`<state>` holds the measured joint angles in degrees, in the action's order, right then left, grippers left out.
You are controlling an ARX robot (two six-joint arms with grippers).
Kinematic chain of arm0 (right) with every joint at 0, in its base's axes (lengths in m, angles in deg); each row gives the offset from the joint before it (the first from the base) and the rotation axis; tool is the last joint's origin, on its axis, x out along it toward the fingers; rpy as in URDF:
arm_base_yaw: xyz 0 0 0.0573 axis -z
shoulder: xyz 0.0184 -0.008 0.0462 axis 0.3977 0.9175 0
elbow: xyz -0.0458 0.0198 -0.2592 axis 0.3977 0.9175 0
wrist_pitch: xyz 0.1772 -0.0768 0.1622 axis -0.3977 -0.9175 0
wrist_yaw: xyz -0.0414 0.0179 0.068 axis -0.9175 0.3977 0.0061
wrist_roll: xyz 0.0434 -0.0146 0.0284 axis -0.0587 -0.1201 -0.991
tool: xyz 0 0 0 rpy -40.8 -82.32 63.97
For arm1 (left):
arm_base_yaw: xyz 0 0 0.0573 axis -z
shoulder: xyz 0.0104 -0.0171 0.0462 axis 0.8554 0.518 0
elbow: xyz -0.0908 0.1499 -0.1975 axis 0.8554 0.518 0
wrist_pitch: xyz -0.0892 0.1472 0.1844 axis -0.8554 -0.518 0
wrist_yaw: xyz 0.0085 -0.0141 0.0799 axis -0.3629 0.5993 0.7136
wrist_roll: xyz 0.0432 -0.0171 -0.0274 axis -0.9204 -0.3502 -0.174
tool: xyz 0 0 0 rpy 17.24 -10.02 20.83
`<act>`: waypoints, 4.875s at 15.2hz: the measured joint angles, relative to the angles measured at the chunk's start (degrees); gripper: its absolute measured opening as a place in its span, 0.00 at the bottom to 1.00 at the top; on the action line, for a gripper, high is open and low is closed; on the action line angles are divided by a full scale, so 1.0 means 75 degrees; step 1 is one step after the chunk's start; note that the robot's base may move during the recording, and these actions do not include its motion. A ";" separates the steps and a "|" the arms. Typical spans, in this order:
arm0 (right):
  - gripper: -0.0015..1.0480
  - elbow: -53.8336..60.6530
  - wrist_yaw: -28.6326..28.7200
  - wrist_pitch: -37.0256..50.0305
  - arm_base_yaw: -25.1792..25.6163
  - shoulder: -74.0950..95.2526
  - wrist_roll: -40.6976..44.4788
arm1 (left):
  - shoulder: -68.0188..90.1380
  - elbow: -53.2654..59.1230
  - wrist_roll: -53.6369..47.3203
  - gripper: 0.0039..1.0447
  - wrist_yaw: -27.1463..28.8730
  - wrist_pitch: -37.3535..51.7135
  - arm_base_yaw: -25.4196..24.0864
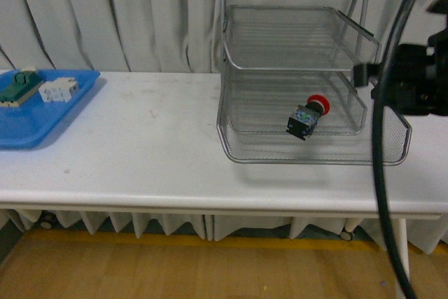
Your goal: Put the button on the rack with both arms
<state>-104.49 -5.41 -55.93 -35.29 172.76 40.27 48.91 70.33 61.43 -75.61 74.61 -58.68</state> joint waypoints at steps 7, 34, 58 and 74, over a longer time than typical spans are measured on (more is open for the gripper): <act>0.02 -0.0332 -0.0399 -0.0615 -0.0694 0.1635 0.0303 | 0.0000 0.0000 0.0000 0.94 0.0000 0.0000 0.0000; 0.02 -0.5138 -0.0443 -0.1722 0.0688 0.4730 0.0382 | 0.0000 0.0000 0.0000 0.94 0.0000 0.0000 0.0000; 0.02 0.6202 -0.0303 0.3331 0.1582 -0.7472 0.0790 | 0.0000 0.0000 0.0000 0.94 0.0000 0.0000 0.0000; 0.02 0.6802 -0.0303 0.0554 0.1582 -1.0963 0.0793 | 0.0000 0.0000 0.0000 0.94 0.0000 0.0003 0.0000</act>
<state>-53.47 -7.68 -51.77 -23.42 90.53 46.22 48.91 70.33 61.43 -75.61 74.63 -58.68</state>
